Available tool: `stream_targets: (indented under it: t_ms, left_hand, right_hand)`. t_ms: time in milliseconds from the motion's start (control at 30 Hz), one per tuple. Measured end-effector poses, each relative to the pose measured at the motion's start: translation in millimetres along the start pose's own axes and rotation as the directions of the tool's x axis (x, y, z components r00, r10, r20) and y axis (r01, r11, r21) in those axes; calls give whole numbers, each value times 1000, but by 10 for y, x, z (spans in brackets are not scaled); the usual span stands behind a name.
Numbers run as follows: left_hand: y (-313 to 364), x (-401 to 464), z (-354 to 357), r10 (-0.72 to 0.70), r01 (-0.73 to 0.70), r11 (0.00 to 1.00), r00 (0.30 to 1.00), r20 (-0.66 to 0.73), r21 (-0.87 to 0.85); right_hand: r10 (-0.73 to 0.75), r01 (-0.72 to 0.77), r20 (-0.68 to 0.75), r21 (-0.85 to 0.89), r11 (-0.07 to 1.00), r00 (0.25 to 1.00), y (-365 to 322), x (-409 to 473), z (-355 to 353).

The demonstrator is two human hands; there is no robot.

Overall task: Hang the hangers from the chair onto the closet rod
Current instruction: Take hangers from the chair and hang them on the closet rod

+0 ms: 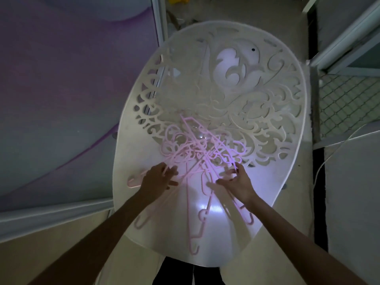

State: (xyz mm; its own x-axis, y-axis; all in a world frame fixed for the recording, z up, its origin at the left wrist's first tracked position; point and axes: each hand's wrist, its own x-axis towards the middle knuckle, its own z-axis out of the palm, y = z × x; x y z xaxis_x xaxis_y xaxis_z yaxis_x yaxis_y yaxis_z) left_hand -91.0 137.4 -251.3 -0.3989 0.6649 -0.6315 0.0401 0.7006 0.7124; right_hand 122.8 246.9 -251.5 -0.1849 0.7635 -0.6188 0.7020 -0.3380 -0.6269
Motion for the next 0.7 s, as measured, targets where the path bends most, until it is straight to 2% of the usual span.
stream_targets:
  t_ms: [200,433,567,700]
  left_hand:
    - [274,-372,-271,14,-11,992,1000,23,-122]
    - [392,-818,-379,-84,48,942,992,-94,-332]
    - [431,-878,-333,-74,22,931,989,-129,-363]
    - [313,-872,-308,-30,-21,953,986,-162,-304]
  right_hand:
    - [82,-85,126,16,996,989,-228,-182,-371]
    - [99,-94,116,-53,994,988,-762,-478,-456]
    - [-25,16,-40,-195,981,999,-679,-625,-229]
    - [-152,105,-83,-415,904,985,-562,-698,-73]
